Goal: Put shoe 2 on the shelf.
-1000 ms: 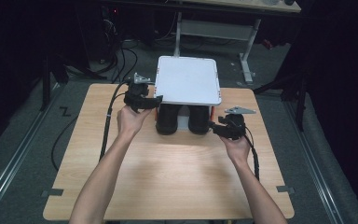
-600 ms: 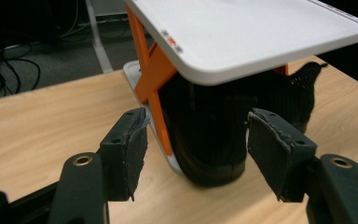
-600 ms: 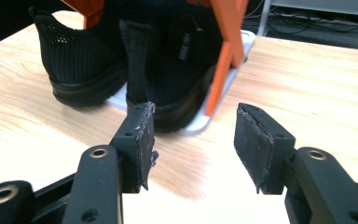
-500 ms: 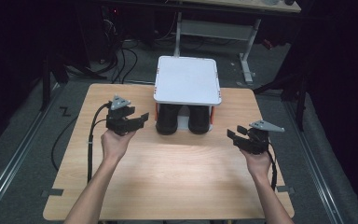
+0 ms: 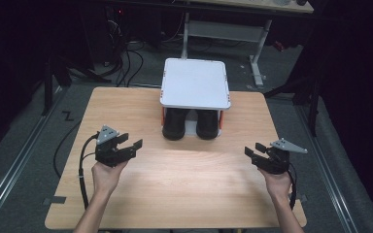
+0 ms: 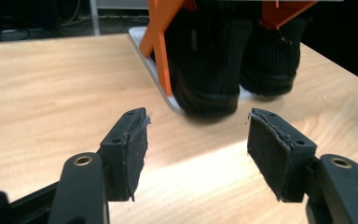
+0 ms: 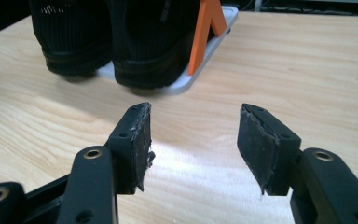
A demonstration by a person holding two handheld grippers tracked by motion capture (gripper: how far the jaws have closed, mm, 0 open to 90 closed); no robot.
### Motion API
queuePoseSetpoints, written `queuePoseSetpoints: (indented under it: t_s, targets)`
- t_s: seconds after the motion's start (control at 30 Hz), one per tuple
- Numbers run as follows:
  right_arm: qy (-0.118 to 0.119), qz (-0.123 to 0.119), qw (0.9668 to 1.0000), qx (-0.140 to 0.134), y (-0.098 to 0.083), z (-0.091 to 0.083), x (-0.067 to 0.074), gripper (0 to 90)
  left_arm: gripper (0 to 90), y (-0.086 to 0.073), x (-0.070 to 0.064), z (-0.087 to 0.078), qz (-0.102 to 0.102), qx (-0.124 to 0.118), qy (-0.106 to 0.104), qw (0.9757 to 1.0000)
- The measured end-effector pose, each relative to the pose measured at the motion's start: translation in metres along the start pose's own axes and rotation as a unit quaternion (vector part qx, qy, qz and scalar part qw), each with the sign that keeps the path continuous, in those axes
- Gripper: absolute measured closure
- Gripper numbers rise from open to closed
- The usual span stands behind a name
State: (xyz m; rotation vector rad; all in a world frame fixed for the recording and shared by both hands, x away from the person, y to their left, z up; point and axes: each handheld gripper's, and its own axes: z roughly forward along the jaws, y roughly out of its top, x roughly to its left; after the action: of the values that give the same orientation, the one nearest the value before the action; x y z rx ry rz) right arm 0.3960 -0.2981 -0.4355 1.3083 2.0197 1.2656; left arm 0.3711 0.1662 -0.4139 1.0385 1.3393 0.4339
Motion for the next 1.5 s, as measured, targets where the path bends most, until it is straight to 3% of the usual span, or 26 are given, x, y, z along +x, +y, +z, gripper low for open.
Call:
queuePoseSetpoints:
  t_s: [0.3,0.5,0.77,1.17,1.5]
  targets:
    - [-0.011,-0.005,0.9998,0.018,-0.022,0.0,-0.005,43.8,37.9,-0.023,0.022,-0.014,-0.011,0.009,0.019,0.9997]
    - [-0.025,0.002,0.9985,0.048,-0.034,0.001,-0.009,45.9,38.0,-0.041,0.031,-0.02,0.023,0.01,0.043,0.9988]
    - [-0.047,-0.004,0.9961,0.074,-0.045,0.005,-0.016,46.0,37.9,-0.058,0.049,-0.017,0.024,0.03,0.078,0.9962]
    - [-0.076,-0.017,0.9927,0.092,-0.053,0.014,-0.021,45.4,38.3,-0.065,0.064,-0.012,0.058,0.028,0.121,0.9906]
    - [-0.09,-0.024,0.9899,0.107,-0.055,0.024,-0.024,44.7,39.0,-0.07,0.071,-0.005,0.064,0.04,0.136,0.9879]
